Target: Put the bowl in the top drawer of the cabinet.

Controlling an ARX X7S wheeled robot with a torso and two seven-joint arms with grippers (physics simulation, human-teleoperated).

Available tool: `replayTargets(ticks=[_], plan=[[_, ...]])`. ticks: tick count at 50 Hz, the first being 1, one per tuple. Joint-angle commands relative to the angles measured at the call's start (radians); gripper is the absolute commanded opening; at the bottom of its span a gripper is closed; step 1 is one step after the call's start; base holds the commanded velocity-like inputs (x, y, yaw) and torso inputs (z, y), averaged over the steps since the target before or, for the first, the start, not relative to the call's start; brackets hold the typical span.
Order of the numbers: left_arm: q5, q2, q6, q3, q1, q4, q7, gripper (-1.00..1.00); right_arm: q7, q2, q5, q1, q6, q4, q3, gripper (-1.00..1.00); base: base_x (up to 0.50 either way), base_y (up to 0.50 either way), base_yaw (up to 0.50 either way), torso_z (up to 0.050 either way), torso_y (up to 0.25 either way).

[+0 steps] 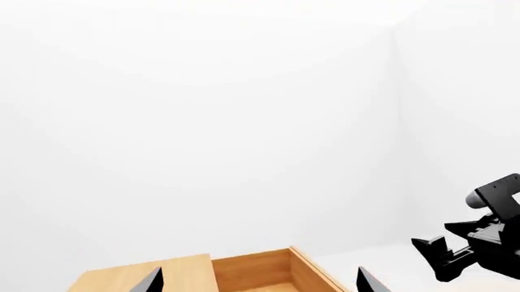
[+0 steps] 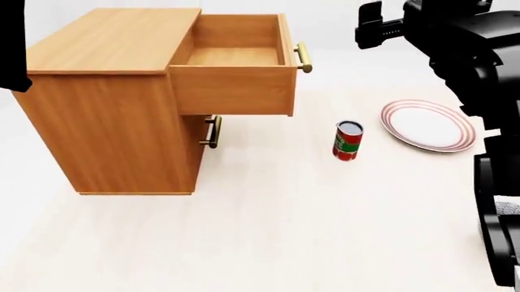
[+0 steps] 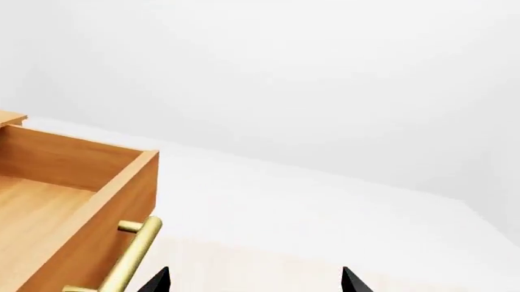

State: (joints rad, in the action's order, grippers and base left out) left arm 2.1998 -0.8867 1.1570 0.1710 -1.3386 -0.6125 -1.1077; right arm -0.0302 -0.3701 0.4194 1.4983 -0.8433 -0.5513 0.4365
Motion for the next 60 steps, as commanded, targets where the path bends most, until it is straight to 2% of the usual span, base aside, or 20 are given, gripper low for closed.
replayTargets(ticks=[1, 21, 41, 45, 60], plan=[[-0.003, -0.002, -0.006, 0.000, 0.006, -0.002, 0.006, 1.00, -0.019, 0.017, -0.023, 0.038, 0.028, -0.075, 0.026, 1.00, 0.21, 0.00, 0.00, 0.000, 0.000], [0.009, -0.021, -0.024, -0.004, 0.004, -0.008, 0.008, 1.00, -0.045, 0.032, -0.035, 0.079, 0.041, -0.124, 0.049, 1.00, 0.20, 0.00, 0.00, 0.000, 0.001], [-0.010, -0.014, -0.031, 0.013, 0.032, -0.018, 0.023, 1.00, -0.031, 0.005, -0.017, 0.062, -0.009, -0.061, 0.039, 1.00, 0.20, 0.00, 0.00, 0.000, 0.001], [-0.014, -0.014, -0.030, 0.022, 0.041, -0.020, 0.030, 1.00, -0.022, -0.016, 0.007, 0.050, -0.063, 0.004, 0.022, 1.00, 0.00, 0.00, 0.00, 0.000, 0.000], [0.037, -0.060, -0.048, 0.103, 0.117, -0.051, 0.023, 1.00, 0.036, -0.213, 0.196, -0.039, -0.488, 0.503, -0.099, 1.00, 0.00, 0.00, 0.00, 0.000, 0.000]])
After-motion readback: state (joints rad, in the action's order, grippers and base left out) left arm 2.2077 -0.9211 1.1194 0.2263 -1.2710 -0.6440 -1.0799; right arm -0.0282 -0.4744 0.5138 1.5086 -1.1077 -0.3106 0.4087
